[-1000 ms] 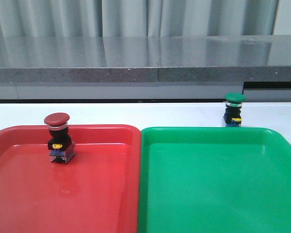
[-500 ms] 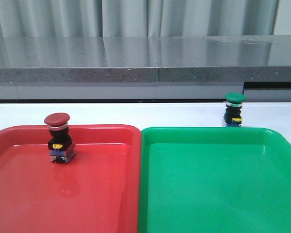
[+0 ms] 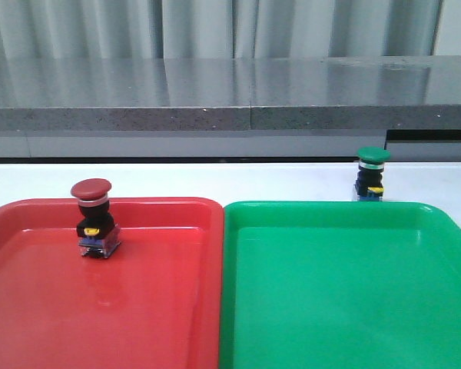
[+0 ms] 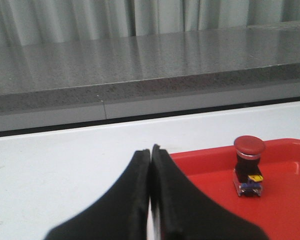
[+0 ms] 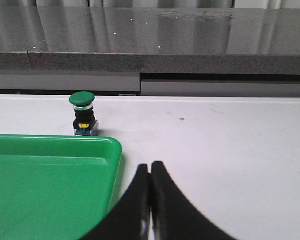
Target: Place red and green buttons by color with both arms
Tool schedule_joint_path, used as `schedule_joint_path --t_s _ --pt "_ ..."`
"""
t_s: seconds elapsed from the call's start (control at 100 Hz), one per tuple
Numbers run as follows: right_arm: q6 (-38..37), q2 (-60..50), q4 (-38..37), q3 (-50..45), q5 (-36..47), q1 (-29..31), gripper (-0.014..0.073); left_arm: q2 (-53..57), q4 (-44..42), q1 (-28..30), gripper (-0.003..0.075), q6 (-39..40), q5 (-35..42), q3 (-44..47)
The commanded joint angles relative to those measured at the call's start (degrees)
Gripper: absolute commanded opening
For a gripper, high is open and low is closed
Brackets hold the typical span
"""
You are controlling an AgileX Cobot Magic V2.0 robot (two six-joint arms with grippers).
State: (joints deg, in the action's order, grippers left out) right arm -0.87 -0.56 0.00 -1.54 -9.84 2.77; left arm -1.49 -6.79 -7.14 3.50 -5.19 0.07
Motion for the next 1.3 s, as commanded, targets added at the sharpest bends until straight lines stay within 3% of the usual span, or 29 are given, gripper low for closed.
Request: schedule_joint_path --t_s 0.0,1.29 --pt "-0.04 -1.27 -0.64 0.80 4.71 0.29 -0.0067 1.36 0.06 1.48 -0.0019 0.30 5.19 0.10" --pt "0.22 -1.27 -1.72 0.80 4.70 0.29 -0.0067 3.54 0.17 3.22 -0.0019 0.30 5.61 2.45"
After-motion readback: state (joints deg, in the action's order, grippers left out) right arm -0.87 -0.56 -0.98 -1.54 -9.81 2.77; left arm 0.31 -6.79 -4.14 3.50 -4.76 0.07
